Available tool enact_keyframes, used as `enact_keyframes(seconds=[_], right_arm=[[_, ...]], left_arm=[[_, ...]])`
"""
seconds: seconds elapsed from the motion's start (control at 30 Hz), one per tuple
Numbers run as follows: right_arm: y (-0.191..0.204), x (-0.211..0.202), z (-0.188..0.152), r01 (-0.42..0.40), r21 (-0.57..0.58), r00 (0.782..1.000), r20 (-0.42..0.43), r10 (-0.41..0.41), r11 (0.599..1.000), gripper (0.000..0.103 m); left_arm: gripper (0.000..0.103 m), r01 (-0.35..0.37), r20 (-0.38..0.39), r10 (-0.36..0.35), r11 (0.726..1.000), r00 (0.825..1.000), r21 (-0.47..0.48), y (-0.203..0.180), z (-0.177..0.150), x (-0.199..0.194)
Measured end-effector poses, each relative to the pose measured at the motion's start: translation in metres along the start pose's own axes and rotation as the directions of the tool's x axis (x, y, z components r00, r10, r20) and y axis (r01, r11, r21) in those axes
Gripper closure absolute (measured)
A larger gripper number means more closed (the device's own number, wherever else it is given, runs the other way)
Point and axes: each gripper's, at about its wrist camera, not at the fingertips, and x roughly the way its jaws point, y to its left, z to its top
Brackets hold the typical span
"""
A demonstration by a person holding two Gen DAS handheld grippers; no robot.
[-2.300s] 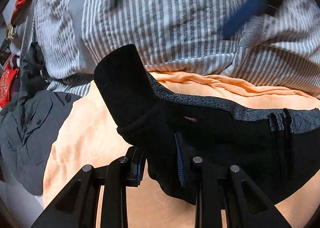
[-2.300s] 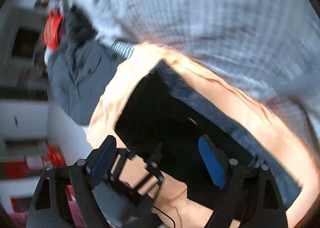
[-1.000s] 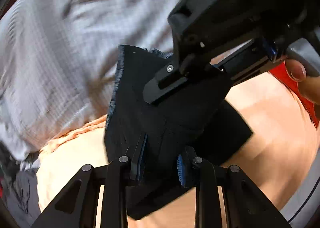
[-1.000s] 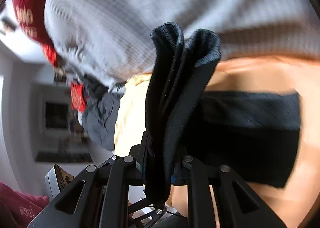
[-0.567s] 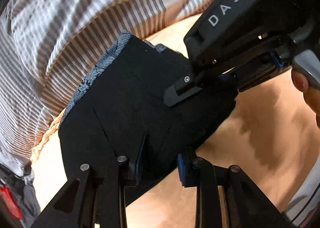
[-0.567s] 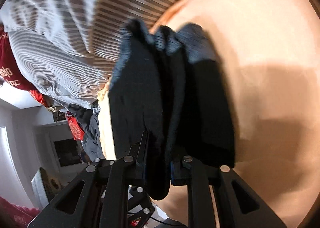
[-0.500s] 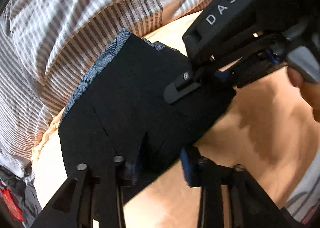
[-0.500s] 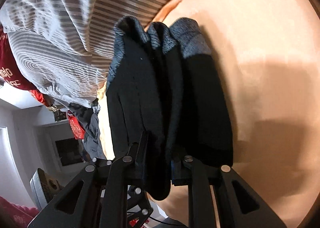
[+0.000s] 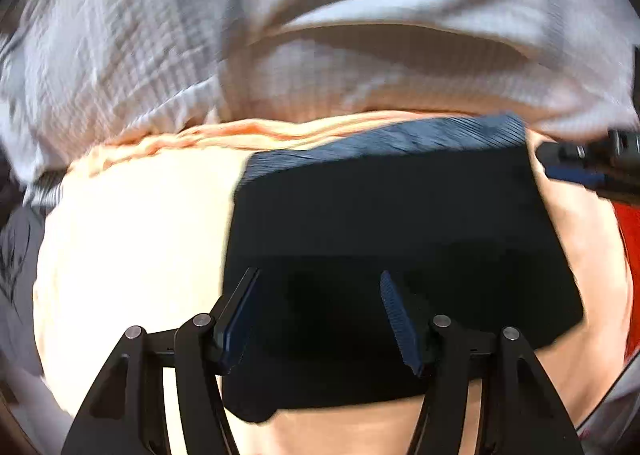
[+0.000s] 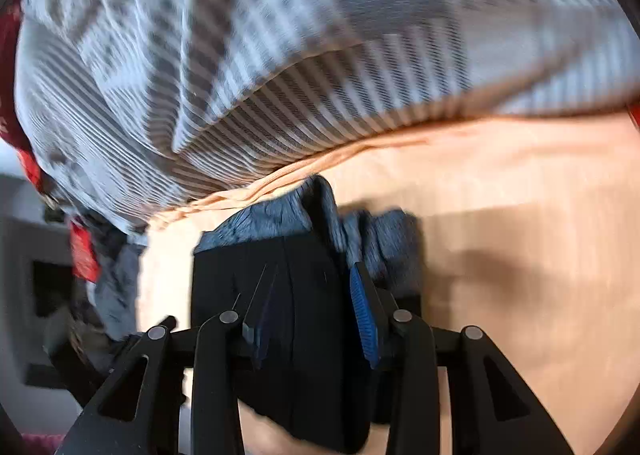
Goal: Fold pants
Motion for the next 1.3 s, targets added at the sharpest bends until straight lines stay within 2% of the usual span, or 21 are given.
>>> enact_keyframes(seconds=[0.13, 0.17, 0.2, 0.37, 0.43, 0.53, 0.67, 0.83, 0.9, 1.0, 1.13, 1.17, 1.23, 1.3], right_arm=[[0.005, 0.012, 0.008, 0.015, -0.037, 1.0, -0.003, -0.015, 0.999, 0.063], [0.008, 0.014, 0.009, 0.025, -0.041, 1.0, -0.014, -0.025, 0.999, 0.074], [0.01, 0.014, 0.009, 0.055, -0.054, 0.998, -0.02, -0.056, 0.997, 0.097], [0.023, 0.011, 0.001, 0.176, -0.143, 0.983, -0.035, -0.182, 0.974, 0.098], [0.015, 0.013, -0.002, 0.192, -0.132, 0.979, -0.05, -0.2, 0.973, 0.098], [0.0, 0.018, -0.005, 0.183, -0.069, 0.981, -0.059, -0.187, 0.981, 0.098], [0.004, 0.013, -0.01, 0.189, -0.072, 0.981, -0.037, -0.192, 0.979, 0.097], [-0.003, -0.012, -0.026, 0.208, 0.004, 0.977, -0.054, -0.207, 0.978, 0.094], [0.003, -0.026, -0.039, 0.226, -0.018, 0.973, -0.034, -0.227, 0.974, 0.094], [0.019, -0.039, -0.063, 0.209, -0.062, 0.977, -0.021, -0.211, 0.976, 0.094], [0.026, -0.025, -0.086, 0.22, -0.087, 0.972, -0.06, -0.226, 0.971, 0.094], [0.024, -0.018, -0.091, 0.244, -0.09, 0.965, -0.078, -0.251, 0.966, 0.094], [0.012, -0.002, -0.099, 0.328, -0.093, 0.933, -0.127, -0.338, 0.94, 0.094], [0.001, -0.001, -0.102, 0.31, -0.026, 0.943, -0.116, -0.31, 0.951, 0.094]], left_arm=[[0.041, 0.011, -0.031, -0.012, 0.999, 0.999, -0.047, 0.015, 0.002, 0.016], [0.041, 0.013, -0.049, -0.015, 0.999, 0.999, -0.048, 0.016, 0.0, 0.021], [0.041, 0.017, -0.068, -0.02, 0.999, 0.998, -0.048, 0.016, -0.004, 0.027], [0.041, 0.082, -0.083, -0.081, 0.997, 0.993, 0.005, 0.002, -0.012, 0.029], [0.041, 0.094, -0.081, -0.089, 0.994, 0.993, 0.056, -0.012, -0.016, 0.027], [0.041, 0.075, -0.064, -0.068, 0.991, 0.996, 0.113, -0.028, -0.02, 0.028], [0.041, 0.096, -0.078, -0.09, 0.992, 0.993, 0.084, -0.026, -0.017, 0.035], [0.041, 0.107, -0.085, -0.101, 0.991, 0.991, 0.075, -0.023, -0.018, 0.037], [0.041, 0.103, -0.082, -0.097, 0.992, 0.992, 0.07, -0.023, -0.015, 0.035], [0.039, 0.093, -0.07, -0.089, 0.993, 0.994, 0.067, -0.024, -0.016, 0.036], [0.039, 0.087, -0.071, -0.082, 0.994, 0.994, 0.066, -0.023, -0.015, 0.036], [0.039, 0.087, -0.072, -0.082, 0.994, 0.994, 0.065, -0.022, -0.018, 0.032], [0.039, 0.09, -0.078, -0.084, 0.994, 0.993, 0.068, -0.023, -0.018, 0.033], [0.039, 0.083, -0.072, -0.077, 0.993, 0.994, 0.081, -0.024, -0.019, 0.033]])
